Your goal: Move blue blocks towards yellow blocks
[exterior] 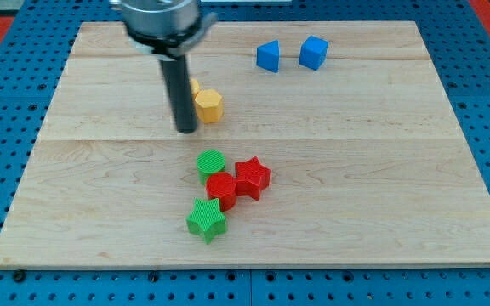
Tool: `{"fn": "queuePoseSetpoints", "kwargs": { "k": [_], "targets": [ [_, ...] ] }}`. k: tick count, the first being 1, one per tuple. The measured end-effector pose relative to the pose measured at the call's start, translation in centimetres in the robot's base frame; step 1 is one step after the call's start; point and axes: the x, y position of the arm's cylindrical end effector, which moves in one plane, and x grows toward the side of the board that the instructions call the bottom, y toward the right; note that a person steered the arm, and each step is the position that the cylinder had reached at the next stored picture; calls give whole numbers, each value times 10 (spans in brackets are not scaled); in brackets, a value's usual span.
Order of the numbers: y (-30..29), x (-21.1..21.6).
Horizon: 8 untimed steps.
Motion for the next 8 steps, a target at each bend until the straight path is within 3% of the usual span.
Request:
{"fn": "queuePoseSetpoints", "kwargs": {
  "k": [1,2,3,4,5,7,8],
  "targets": [
    [9,-5],
    [56,-8],
    [180,-29],
    [254,-81],
    [239,-140],
    [159,-156],
    [155,-197]
  ]
}}
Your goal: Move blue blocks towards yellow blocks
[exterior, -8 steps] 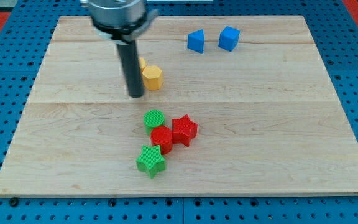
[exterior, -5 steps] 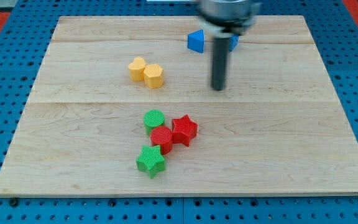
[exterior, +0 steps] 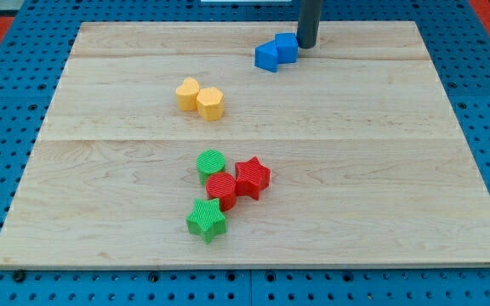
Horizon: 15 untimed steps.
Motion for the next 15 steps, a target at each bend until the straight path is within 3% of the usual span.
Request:
{"fn": "queuePoseSetpoints", "kwargs": {
  "k": [1,2,3,4,5,7,8,11,12,14,15],
  "targets": [
    [-53,2],
    [-79,72],
    [-91,82],
    [-78,74],
    [-74,94],
    [11,117],
    [-31,137],
    [-116,100],
    [-113,98],
    [61,88],
    [34,48]
  ]
}}
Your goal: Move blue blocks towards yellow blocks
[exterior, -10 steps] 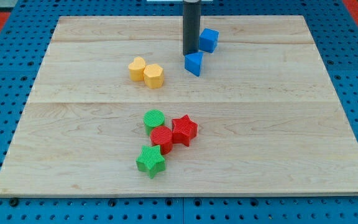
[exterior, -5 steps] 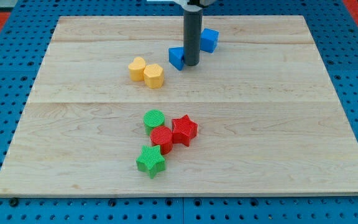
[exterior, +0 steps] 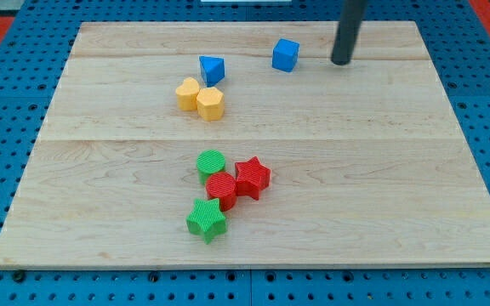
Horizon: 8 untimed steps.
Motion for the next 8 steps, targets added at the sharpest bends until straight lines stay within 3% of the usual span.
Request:
{"fn": "queuePoseSetpoints", "kwargs": {
  "k": [1,2,3,4,5,6,7,8],
  "targets": [
    [-69,-4],
    [-106,-6],
    [-118,-37],
    [-125,-27],
    [-113,42],
    [-113,45],
    [-93,-22],
    [-136,-43]
  ]
}}
